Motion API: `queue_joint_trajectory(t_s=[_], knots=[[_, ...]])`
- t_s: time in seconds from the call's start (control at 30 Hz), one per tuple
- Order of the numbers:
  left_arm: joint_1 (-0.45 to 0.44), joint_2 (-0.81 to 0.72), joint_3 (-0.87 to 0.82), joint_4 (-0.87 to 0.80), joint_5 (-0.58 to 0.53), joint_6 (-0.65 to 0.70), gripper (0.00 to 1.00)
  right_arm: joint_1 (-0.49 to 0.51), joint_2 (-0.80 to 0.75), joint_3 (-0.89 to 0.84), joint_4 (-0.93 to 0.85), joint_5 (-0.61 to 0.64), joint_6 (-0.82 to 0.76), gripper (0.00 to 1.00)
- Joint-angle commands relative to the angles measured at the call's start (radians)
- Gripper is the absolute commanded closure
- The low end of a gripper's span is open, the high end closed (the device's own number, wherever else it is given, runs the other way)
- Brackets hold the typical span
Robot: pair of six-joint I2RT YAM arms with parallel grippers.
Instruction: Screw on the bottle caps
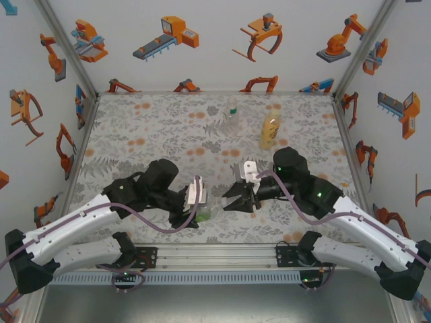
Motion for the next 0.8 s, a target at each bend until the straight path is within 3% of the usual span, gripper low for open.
queue_joint_trajectory(t_s=[0.0, 0.77], knots=[[-0.013, 0.004, 0.048, -0.007, 0.072, 0.037, 1.00, 0.000, 0.013, 0.018, 0.021, -0.032, -0.024, 0.96], [-0.016, 0.025, 0.063, -0.018, 0.118, 0.027, 1.00, 0.034, 0.053, 0.058, -0.065, -0.107, -0.131, 1.00]])
